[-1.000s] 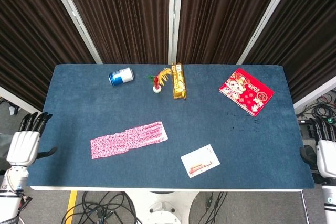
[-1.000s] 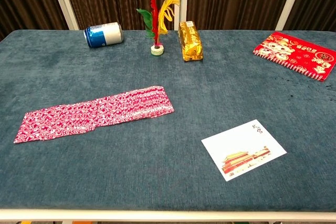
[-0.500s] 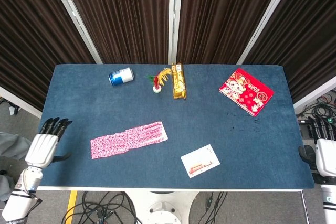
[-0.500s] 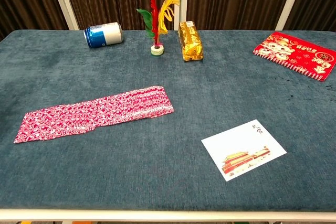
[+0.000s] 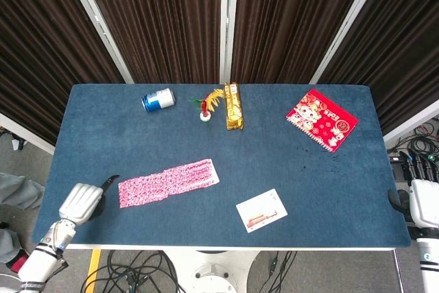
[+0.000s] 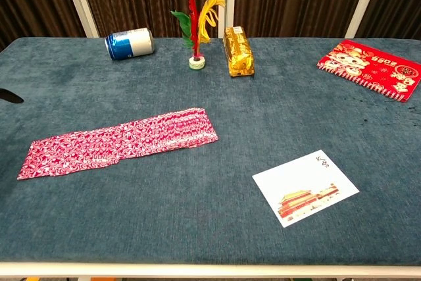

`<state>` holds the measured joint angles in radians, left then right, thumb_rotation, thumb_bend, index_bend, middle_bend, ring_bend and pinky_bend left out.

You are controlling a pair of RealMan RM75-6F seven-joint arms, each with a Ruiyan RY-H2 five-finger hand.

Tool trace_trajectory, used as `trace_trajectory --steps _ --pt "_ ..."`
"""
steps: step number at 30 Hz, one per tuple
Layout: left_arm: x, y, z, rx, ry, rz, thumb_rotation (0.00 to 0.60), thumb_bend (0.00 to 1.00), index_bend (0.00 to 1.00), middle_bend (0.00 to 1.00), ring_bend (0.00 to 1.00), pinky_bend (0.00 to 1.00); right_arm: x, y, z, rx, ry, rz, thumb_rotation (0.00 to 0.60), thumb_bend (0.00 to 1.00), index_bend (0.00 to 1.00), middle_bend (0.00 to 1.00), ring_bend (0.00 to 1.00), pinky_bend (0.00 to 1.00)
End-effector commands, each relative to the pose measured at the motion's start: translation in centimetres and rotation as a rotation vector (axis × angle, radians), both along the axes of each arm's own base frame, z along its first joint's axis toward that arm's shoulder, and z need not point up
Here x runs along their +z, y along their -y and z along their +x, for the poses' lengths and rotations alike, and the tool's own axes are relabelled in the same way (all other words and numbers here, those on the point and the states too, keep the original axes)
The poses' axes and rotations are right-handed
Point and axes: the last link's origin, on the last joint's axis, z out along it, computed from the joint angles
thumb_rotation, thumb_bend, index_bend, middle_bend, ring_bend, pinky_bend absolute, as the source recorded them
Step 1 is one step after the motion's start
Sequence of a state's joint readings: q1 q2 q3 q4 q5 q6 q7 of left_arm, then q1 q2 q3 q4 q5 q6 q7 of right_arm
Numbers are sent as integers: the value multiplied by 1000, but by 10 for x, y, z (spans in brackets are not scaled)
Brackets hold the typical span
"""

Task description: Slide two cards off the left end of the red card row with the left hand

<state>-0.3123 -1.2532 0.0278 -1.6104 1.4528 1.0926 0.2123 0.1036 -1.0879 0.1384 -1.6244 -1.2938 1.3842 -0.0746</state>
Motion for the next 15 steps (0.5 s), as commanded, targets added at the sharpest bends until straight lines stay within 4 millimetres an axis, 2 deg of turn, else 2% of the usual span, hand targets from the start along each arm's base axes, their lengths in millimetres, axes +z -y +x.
trace_trajectory --steps 1,7,15 --pt "-12 1 3 7 -12 -58 600 761 111 815 811 759 0 2 -1 -3 1 0 600 247 0 0 0 0" --pt "-26 1 0 32 -65 -154 600 759 111 831 827 777 -2 2 -1 -8 2 4 600 249 0 0 0 0" --pt "-37 -1 -2 45 -97 -170 600 758 101 853 839 776 -1 3 0 -12 0 -2 600 249 0 0 0 0"
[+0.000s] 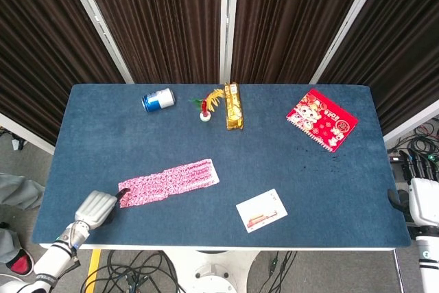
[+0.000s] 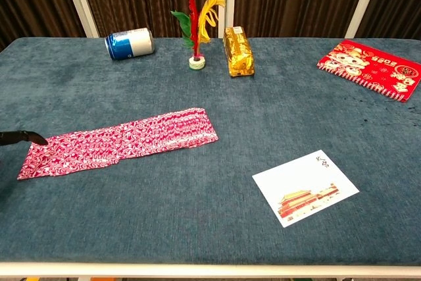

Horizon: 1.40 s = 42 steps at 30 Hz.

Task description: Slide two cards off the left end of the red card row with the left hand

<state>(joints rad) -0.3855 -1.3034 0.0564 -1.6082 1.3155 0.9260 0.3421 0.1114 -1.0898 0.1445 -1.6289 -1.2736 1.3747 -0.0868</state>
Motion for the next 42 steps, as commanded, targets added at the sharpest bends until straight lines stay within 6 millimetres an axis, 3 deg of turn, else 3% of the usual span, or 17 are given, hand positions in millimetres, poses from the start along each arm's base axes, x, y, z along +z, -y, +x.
trace_trajectory --steps 1,26,42 --pt "-2 -1 -1 1 -3 -2 600 757 97 855 840 775 0 0 0 -1 -1 1 600 249 0 0 0 0" --pt "-6 -2 -16 57 -77 -37 600 756 94 858 842 763 -4 0 -1 -6 4 8 600 249 0 0 0 0" --pt "8 -28 -33 121 -104 33 600 756 97 858 842 763 -6 0 -2 -7 3 15 600 251 0 0 0 0"
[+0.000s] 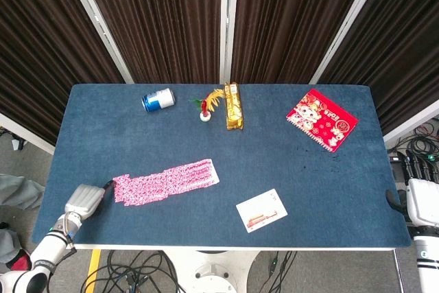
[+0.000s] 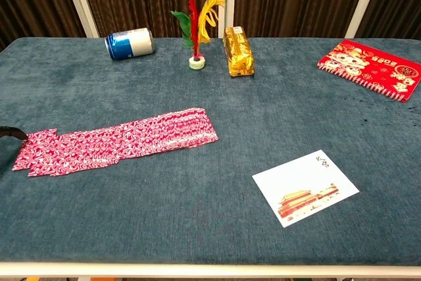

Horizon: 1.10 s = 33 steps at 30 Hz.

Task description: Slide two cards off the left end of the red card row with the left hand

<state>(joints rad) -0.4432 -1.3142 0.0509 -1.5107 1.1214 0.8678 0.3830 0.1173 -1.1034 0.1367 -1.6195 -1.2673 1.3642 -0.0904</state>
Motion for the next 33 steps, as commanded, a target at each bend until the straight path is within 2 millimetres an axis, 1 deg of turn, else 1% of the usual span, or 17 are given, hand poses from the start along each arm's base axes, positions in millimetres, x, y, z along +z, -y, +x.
trace_trajectory --steps 1,5,9,13,17,25,33 --pt "1 -5 -2 6 -2 7 600 757 98 858 842 763 0 0 1 2 0 0 600 252 0 0 0 0" --pt "3 -5 3 -7 13 14 600 757 102 858 841 763 0 0 0 0 -2 -5 600 251 0 0 0 0" --pt "3 0 7 -29 20 5 600 757 105 858 841 763 -1 1 0 -3 -1 -4 600 249 0 0 0 0" --pt "-3 8 10 -39 22 -29 600 757 114 858 841 763 -3 1 -1 -6 0 2 600 251 0 0 0 0" --pt "-8 11 12 -43 22 -55 600 757 134 858 841 763 -3 1 -1 -7 1 2 600 256 0 0 0 0" --pt "-10 5 11 -38 19 -53 600 757 136 858 841 763 -1 1 -3 -12 0 -5 600 252 0 0 0 0" --pt "-4 -8 7 -28 4 -17 600 757 136 858 841 763 -2 1 -4 -13 2 -2 600 255 0 0 0 0"
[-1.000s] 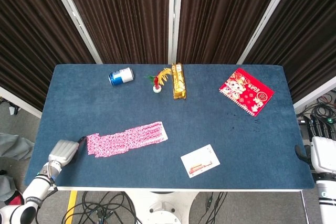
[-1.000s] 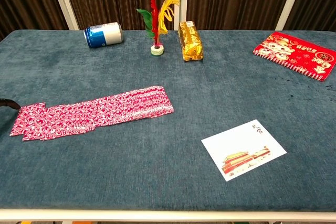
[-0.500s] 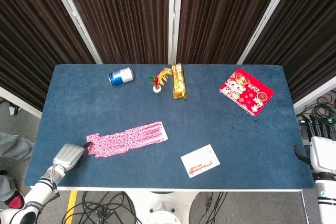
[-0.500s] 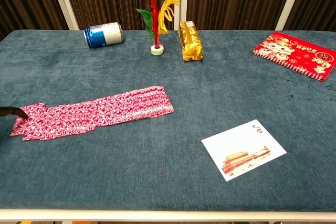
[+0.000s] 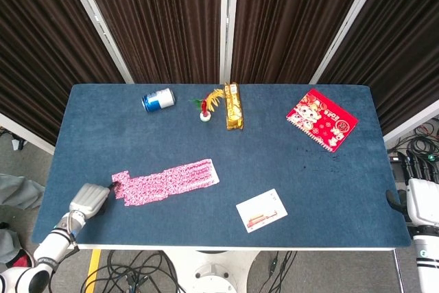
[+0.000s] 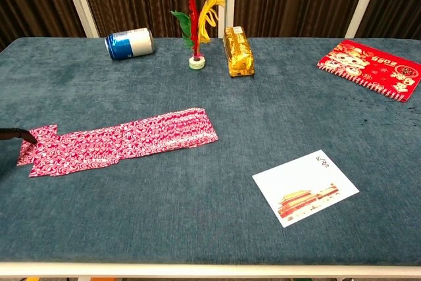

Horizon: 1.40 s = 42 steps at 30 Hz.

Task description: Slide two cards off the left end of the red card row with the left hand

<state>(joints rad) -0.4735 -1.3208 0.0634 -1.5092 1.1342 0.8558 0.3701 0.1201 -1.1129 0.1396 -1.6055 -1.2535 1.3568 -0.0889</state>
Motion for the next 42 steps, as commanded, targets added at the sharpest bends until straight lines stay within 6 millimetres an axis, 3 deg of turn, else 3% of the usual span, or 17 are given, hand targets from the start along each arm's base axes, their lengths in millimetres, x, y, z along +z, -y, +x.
trace_trajectory --steps 1,12,31,36,42 --pt "2 -6 -2 3 -7 14 600 758 135 858 841 763 0 0 0 -1 0 1 600 256 0 0 0 0" --pt "3 -18 -12 36 -32 14 600 758 136 858 841 763 1 0 0 -3 -6 -4 600 251 0 0 0 0" --pt "7 -38 -11 17 -27 58 600 758 136 858 841 763 -1 2 1 -7 -8 0 600 251 0 0 0 0" --pt "13 -33 -4 -10 -16 77 600 759 136 858 841 763 -1 2 0 -8 -9 0 600 252 0 0 0 0" --pt "15 -12 8 -46 -16 56 600 758 136 858 841 763 -3 3 -2 -11 -3 6 600 252 0 0 0 0"
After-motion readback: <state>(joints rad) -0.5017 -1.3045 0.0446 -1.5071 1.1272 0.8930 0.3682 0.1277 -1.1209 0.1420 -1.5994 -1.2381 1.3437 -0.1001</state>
